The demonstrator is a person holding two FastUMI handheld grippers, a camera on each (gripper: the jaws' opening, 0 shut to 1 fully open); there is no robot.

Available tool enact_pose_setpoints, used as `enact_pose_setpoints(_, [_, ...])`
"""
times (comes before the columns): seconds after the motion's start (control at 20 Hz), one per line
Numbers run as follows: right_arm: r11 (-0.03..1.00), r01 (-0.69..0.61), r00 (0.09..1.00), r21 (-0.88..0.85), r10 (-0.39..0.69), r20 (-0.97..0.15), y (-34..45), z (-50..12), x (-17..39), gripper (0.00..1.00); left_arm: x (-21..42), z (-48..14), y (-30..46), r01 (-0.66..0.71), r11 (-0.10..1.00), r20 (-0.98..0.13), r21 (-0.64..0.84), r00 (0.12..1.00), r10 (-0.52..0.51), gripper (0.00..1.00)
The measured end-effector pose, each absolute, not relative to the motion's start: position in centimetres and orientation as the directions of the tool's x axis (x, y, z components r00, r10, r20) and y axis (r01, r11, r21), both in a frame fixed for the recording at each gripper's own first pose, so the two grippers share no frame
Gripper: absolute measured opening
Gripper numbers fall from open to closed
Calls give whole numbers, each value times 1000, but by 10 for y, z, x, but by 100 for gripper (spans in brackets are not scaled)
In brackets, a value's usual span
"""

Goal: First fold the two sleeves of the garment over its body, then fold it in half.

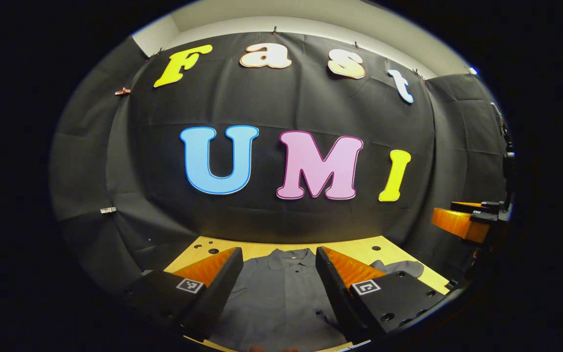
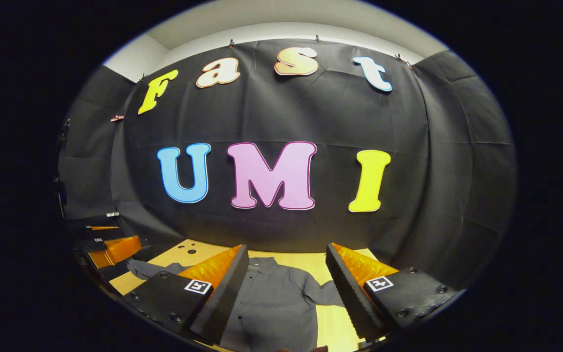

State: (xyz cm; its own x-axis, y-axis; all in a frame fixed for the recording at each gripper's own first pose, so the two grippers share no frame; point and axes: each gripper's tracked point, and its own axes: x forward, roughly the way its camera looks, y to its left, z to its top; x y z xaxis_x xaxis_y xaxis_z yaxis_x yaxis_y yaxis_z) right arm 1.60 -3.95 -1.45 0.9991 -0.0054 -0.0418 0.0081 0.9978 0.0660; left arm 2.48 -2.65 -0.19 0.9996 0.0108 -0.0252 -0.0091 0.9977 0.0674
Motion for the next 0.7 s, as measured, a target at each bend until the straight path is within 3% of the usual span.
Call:
enact_pose_setpoints(0.5, [996, 15, 996, 83, -8, -87, -62, -31, 21, 98, 38, -4, -54, 29, 997, -37, 69, 999, -26, 94])
enact_pose_setpoints(0.7, [991, 78, 990, 107, -64, -129, -118, -56, 38, 95, 46, -6, -70, 50, 996, -49, 71, 998, -46, 94])
